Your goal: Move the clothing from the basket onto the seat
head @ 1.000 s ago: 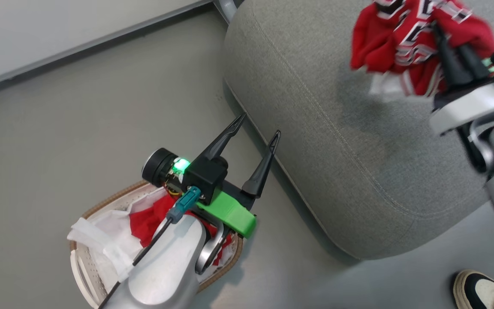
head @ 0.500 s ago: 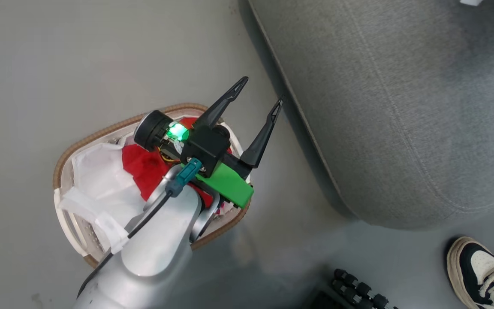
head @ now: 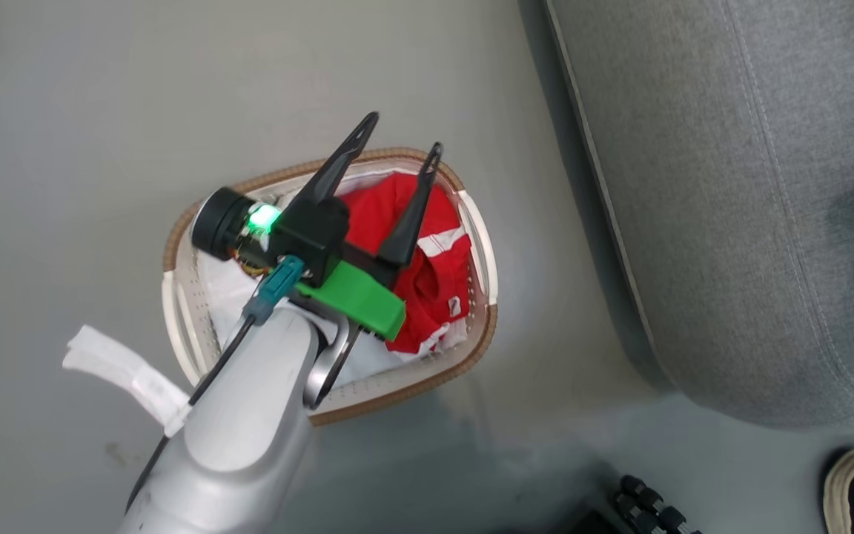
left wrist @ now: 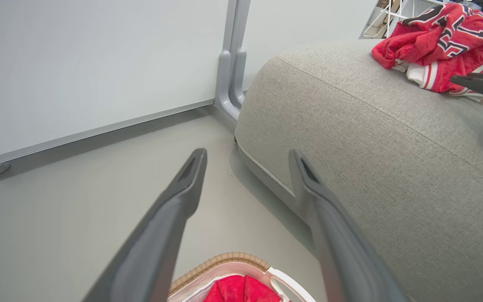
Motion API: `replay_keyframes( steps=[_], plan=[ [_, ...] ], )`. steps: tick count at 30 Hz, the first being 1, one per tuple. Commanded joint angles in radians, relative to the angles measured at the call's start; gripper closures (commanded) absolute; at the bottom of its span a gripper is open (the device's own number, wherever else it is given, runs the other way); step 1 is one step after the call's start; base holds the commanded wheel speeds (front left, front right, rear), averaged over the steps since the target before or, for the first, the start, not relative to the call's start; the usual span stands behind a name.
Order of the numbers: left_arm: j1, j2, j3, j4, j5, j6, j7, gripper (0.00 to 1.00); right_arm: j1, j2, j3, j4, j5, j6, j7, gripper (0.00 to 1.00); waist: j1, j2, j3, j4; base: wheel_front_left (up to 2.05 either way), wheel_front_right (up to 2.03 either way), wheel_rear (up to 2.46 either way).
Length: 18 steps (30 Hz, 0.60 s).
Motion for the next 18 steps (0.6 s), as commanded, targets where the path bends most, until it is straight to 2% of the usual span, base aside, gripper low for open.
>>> replay_keyframes(
  steps=[1,5,13,18],
  plan=[
    [0.03,-0.001,0.017,-0.003,0.012,-0.002,-0.001,0.0,0.046,-0.005,0.004,-0.027,-0.005,-0.001,-0.002,0.0,-0.0002,-0.0001,-0.073,0.038,0.0,0.0,0.0],
    [0.097,0.0,0.083,-0.013,0.014,0.002,-0.001,0.0,0.165,0.02,0.036,-0.125,-0.017,-0.001,-0.002,0.0,-0.0002,-0.0001,-0.149,0.066,0.0,0.0,0.0],
    [0.244,-0.006,0.249,-0.038,0.011,0.018,-0.001,0.0,0.301,0.079,0.107,-0.306,-0.053,-0.001,-0.002,0.0,-0.0002,-0.0001,-0.308,0.149,0.0,0.0,0.0],
    [0.352,-0.009,0.364,-0.032,0.033,0.039,-0.001,0.0,0.359,0.136,0.168,-0.356,-0.089,-0.001,-0.002,0.0,-0.0002,-0.0001,-0.409,0.203,0.0,0.0,0.0]
  ],
)
